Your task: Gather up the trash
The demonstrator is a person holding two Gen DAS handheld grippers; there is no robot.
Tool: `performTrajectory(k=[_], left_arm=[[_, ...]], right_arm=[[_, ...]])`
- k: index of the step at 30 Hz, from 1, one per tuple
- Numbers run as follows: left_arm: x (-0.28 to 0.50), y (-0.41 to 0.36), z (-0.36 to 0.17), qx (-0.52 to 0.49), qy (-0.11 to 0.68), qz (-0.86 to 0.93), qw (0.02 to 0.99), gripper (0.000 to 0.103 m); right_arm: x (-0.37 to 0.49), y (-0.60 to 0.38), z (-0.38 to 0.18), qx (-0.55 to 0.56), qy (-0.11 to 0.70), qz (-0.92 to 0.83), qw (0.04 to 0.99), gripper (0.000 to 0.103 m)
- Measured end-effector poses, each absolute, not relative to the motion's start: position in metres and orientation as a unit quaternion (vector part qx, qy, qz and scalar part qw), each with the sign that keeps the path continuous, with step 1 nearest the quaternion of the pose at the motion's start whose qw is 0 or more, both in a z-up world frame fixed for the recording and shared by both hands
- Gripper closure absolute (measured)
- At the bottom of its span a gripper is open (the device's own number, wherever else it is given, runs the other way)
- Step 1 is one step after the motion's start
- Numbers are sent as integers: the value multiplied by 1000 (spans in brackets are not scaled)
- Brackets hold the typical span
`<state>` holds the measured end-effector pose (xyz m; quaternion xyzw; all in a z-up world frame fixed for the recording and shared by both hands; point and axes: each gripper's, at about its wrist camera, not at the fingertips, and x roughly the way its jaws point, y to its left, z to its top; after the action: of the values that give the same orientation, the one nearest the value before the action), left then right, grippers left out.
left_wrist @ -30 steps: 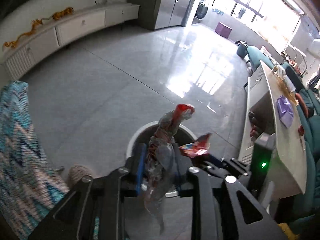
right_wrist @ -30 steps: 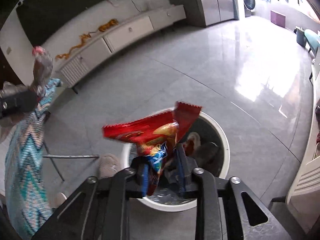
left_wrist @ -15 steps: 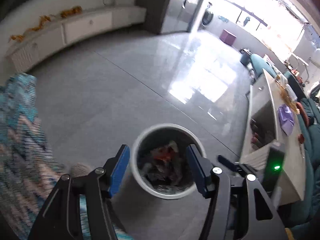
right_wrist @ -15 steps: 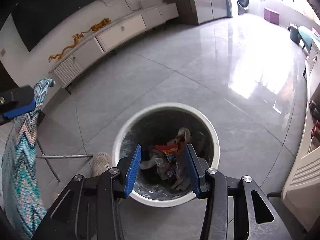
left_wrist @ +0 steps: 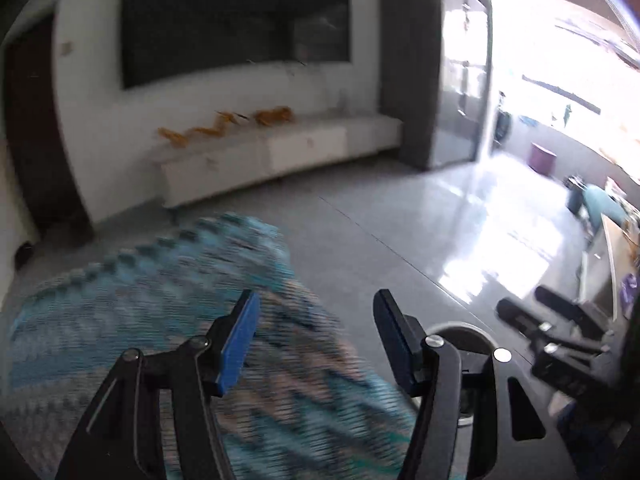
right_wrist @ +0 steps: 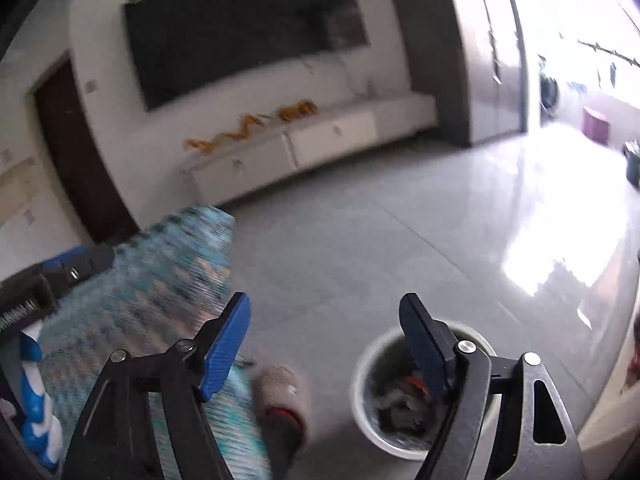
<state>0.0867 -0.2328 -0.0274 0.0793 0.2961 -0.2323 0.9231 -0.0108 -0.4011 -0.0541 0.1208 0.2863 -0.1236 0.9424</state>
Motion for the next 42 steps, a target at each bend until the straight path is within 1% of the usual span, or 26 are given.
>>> performTrajectory(k=[1, 2, 3, 9, 12, 18, 21, 27, 32, 42], left_arm=[[86, -217, -21, 77, 288, -218, 930, 44], [85, -201, -15, 73, 280, -204, 935, 39], [83, -184, -9, 68, 271, -189, 941, 35], [71, -91, 22, 48, 223, -98, 969, 27], [64, -52, 33, 37, 202, -53, 977, 25], [54, 4, 40, 19, 169, 23, 985, 18], [49, 23, 42, 6, 160, 50, 986, 12], [42, 45, 41, -6, 145, 95, 985, 8], [36, 49, 41, -12, 135, 101, 986, 5], [30, 36, 43, -4, 132, 105, 986, 4]], right_arm=[[-7, -387, -45, 111, 279, -115, 947, 21], [-4, -377, -38, 104, 274, -109, 950, 18], [0, -364, -29, 95, 267, -101, 954, 12], [19, -279, 11, 37, 233, -47, 971, 7], [23, -244, 22, 14, 223, -29, 974, 3], [27, -189, 37, -20, 200, -12, 980, 0], [25, -170, 43, -31, 188, -11, 982, 0], [24, -148, 49, -48, 174, -22, 983, 0], [20, -145, 48, -49, 165, -26, 985, 0], [14, -166, 46, -26, 159, -44, 986, 0]])
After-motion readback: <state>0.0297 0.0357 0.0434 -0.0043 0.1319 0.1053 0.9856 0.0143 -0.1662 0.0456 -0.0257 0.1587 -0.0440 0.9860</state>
